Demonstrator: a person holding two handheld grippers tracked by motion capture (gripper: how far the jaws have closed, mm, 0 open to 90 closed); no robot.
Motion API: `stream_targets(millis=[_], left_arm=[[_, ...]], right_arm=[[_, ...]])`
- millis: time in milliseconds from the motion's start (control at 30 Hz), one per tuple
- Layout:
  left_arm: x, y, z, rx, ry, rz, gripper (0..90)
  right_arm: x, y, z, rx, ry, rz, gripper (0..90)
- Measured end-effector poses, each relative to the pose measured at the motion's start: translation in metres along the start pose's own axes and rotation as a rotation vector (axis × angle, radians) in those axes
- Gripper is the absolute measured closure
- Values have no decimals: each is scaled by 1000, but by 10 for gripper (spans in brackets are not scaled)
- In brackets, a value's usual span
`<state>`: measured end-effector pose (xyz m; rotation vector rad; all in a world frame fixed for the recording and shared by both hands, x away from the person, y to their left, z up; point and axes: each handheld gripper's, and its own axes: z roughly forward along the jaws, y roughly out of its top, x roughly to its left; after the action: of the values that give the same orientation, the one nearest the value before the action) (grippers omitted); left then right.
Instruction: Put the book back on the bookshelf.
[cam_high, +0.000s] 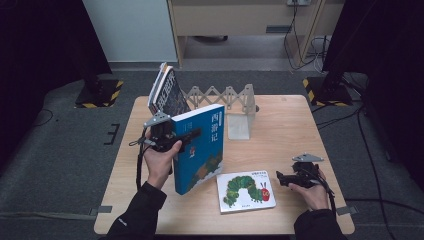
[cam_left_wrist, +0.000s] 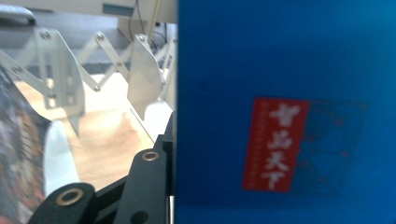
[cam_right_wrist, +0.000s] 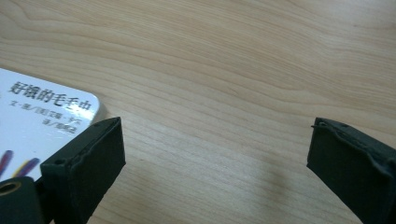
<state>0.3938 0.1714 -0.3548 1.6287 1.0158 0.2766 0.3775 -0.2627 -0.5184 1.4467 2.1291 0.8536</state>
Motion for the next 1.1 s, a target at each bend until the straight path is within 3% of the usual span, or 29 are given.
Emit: stream_targets(millis=[467, 600, 767, 933, 1100], left_arm=[[4, 26, 18, -107, 81, -5, 607], [4, 36, 27, -105, 101, 0, 607], [8, 48, 36, -139, 103, -21, 607], [8, 63, 46, -144, 129, 13, 607], [13, 75, 56, -168, 164, 7, 607]], right_arm=[[-6, -8, 10, 71, -3, 5, 25], [-8, -9, 11, 65, -2, 11, 19], [-9, -11, 12, 50, -4, 17, 11], [-10, -13, 13, 31, 5, 8, 3], [-11, -16, 13, -11, 10, 5, 3]])
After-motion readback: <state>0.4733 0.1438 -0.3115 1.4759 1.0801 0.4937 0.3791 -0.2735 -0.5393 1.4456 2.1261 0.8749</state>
